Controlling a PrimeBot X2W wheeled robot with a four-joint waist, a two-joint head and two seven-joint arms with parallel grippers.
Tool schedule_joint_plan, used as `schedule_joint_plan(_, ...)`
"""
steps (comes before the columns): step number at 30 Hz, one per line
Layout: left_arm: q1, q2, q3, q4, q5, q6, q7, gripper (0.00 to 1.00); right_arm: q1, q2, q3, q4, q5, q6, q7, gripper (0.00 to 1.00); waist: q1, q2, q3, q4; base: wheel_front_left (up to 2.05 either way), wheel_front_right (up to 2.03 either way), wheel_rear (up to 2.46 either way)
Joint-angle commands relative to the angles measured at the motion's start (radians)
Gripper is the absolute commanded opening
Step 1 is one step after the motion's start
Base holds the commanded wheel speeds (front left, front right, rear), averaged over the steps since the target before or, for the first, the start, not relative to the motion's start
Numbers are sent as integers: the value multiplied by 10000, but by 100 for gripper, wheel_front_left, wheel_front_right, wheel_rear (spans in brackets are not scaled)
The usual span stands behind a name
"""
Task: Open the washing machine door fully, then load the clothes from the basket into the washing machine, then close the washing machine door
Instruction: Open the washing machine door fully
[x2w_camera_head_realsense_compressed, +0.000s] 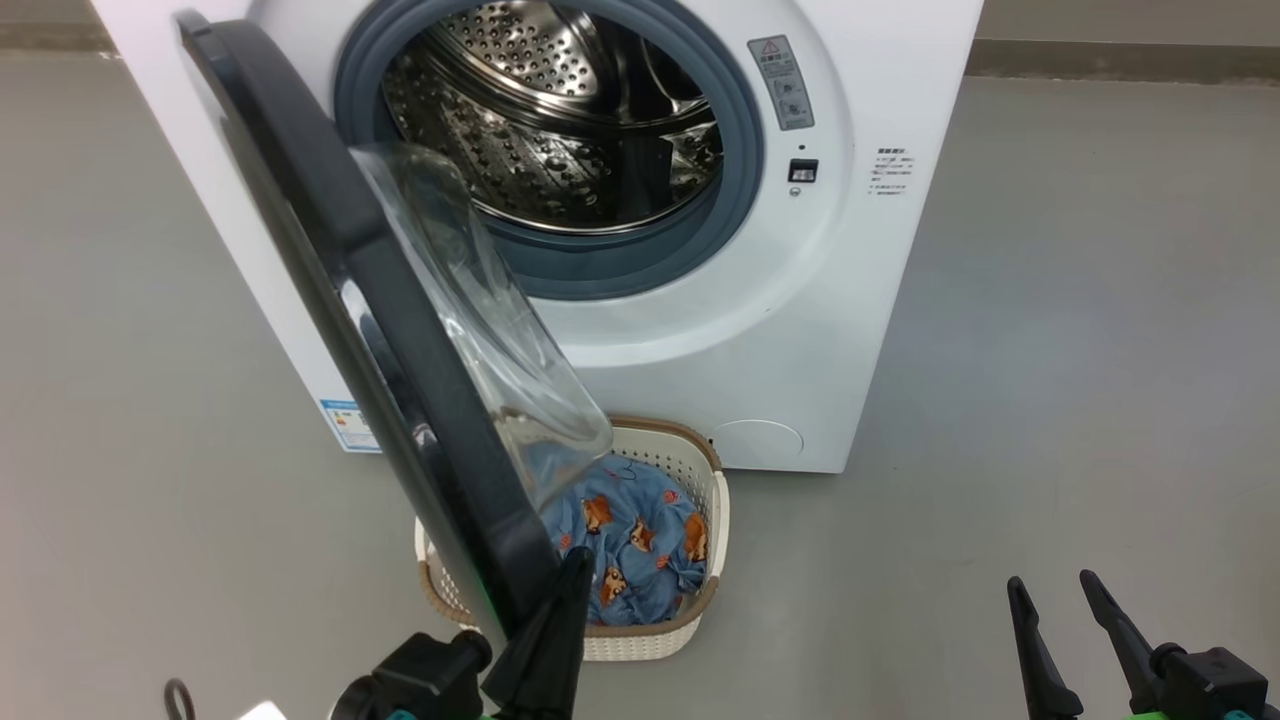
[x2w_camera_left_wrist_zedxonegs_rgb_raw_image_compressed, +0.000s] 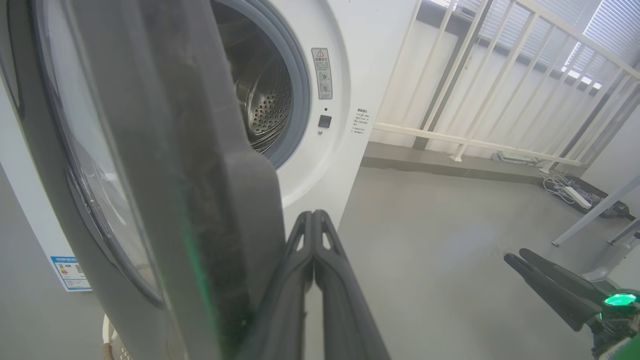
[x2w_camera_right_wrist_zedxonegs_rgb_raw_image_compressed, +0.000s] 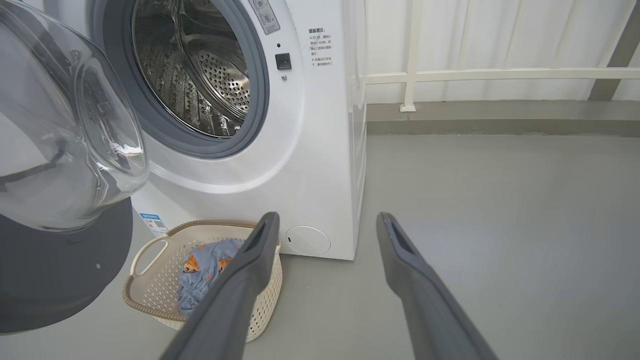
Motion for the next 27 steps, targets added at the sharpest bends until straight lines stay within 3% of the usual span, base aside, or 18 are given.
schedule_joint_plan(1, -485, 9, 379, -222, 116, 116, -61, 0, -281, -95, 266, -208, 38, 17, -120, 100, 0, 0, 12, 56, 0, 0, 0)
schedule_joint_plan(13, -592, 8, 267, -172, 189, 331, -112, 0, -357, -24, 313, -219, 0, 17, -120, 100, 0, 0, 124, 176, 0, 0, 0)
schedule_joint_plan(20, -677, 50, 495, -109, 591, 900, -121, 0, -345, -23, 304, -217, 28, 17, -120, 100, 0, 0, 200, 162, 0, 0, 0)
schedule_joint_plan(27, -705, 54, 480, -137, 587, 991, -54, 0, -370, -30, 299, -170, 42, 17, -120, 100, 0, 0, 258, 318, 0, 0, 0)
